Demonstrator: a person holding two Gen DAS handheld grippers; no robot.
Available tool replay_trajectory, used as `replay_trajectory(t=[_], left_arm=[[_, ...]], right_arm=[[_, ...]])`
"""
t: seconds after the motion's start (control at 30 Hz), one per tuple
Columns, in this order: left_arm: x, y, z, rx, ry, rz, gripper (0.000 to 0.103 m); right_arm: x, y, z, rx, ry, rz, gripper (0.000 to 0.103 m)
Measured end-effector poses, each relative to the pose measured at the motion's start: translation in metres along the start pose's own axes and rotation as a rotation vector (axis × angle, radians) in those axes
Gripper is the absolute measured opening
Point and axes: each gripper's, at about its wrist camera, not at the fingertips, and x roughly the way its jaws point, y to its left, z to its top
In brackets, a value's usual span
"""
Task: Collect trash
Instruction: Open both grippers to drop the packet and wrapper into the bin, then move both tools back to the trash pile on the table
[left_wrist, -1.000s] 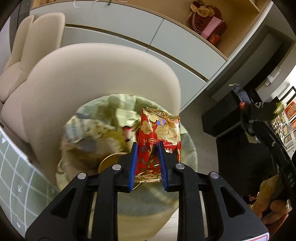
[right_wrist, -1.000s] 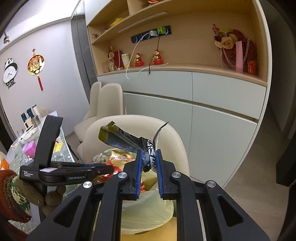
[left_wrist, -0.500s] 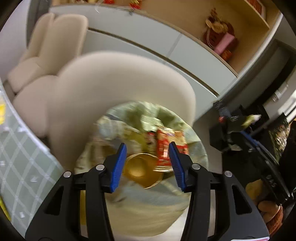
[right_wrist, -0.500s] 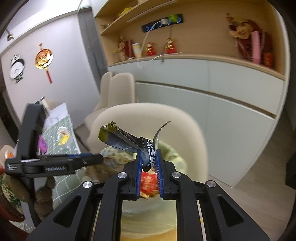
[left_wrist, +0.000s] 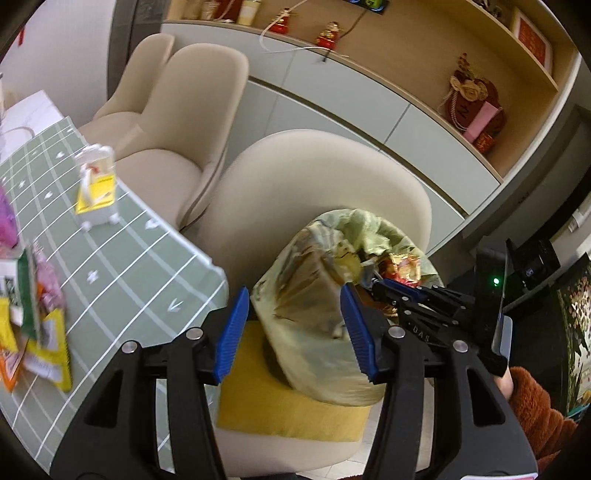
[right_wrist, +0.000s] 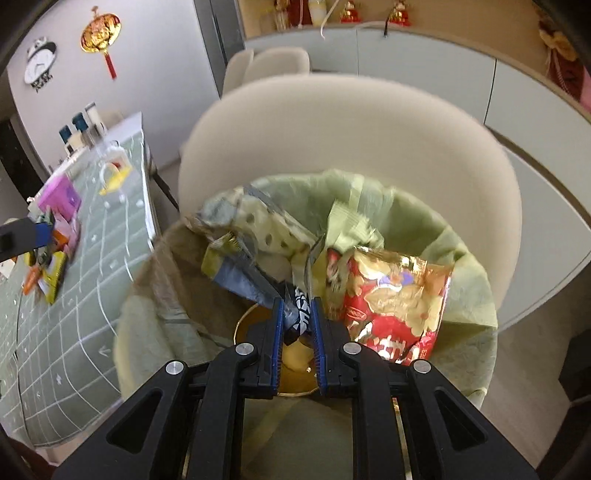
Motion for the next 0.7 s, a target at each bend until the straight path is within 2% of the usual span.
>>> replay_trajectory(t=[0.2,0.23,0.27,0.33,0.57,0.7], left_arm=[[-0.015,0.026,-0.008,-0.057,0.005,0.010,0.049],[-0.018,0.028,-0.010,-0.060,0.004,0.008,0.049],[-0.021,0.031,-0.011,-0.063,0.003,0.005,0.049],[-0.031,0.036,-0.013,-0.061,-0.004,0.002,0.049],[-0.072,0.062,-0.021,-0.055,-0.032,0.003,0.051],[-0.095,0.090,-0.033,-0.057,-0.067,0.047,0.051]], right_arm=[[-0.015,0.000,-0.002,0.028,-0.022,-0.002,0.016],[-0.020,0.001,-0.001,0.030,-0.034,-0.017,0.022],[-0.024,0.002,-0.002,0.033,-0.048,-0.027,0.035],[-0.036,0.005,-0.005,0.059,-0.085,-0.029,0.046],[-0.074,0.026,-0.014,0.142,-0.160,-0.067,0.052],[-0.101,0.050,-0.023,0.183,-0.236,-0.045,0.059]])
